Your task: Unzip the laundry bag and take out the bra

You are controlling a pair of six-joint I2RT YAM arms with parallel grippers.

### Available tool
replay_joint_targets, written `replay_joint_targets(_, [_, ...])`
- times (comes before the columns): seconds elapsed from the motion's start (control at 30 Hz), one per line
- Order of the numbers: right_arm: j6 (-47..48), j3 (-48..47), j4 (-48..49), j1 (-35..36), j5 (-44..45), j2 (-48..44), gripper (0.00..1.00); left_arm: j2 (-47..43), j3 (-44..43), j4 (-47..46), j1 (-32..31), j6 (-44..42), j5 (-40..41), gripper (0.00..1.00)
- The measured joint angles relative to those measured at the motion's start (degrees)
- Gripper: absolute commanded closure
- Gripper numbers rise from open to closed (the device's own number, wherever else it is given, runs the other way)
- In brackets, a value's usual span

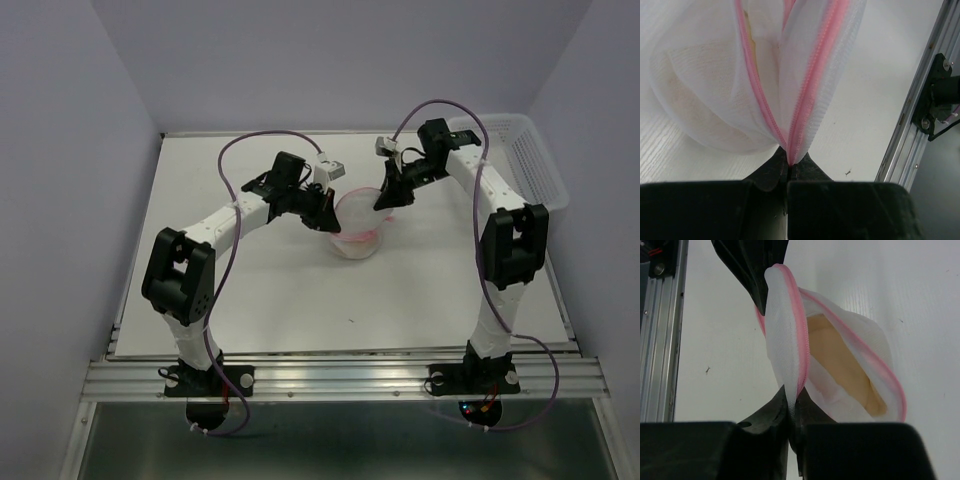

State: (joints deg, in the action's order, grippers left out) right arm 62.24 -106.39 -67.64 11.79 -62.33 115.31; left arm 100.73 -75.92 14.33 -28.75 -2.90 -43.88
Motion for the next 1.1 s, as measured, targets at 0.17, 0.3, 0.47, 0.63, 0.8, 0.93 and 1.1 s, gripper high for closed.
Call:
replay_joint_targets(0.17, [-3.19, 2.82, 2.89, 0.02, 0.96, -3.61, 0.99, 0.0, 0.0, -1.86, 0.04, 1.84, 1.2, 0.47])
replay_joint_targets(0.3, [-3.3, 5.92, 5.16, 0.44, 2.51, -6.64, 0.99, -0.09, 0.0, -3.08, -0.02, 4.9, 1.9, 0.24])
replay_joint_targets(0.47, [-1.95, 11.72, 8.33, 0.72, 5.16, -11.56, 0.99, -3.43, 1.29, -4.76, -0.07, 8.74, 2.45, 0.01])
replay_joint_targets(0.63, [-0.52, 16.85, 9.92, 1.18, 7.85, -15.87, 0.99, -10.03, 3.76, -5.62, 0.55, 11.87, 3.65, 0.01])
replay_joint_targets(0.8, [0.28, 21.77, 11.72, 2.12, 11.26, -20.65, 0.99, -13.62, 5.95, -5.9, 3.37, 15.43, 5.4, 0.01])
replay_joint_targets(0.93, [2.51, 25.22, 12.04, 2.91, 12.63, -23.56, 0.99, -11.02, 4.04, -4.15, 5.33, 15.98, 7.04, 0.01])
replay_joint_targets(1.1, [5.25, 25.92, 11.41, 2.95, 13.14, -24.57, 0.99, -0.92, -6.23, -1.38, 5.05, 13.09, 5.33, 0.01])
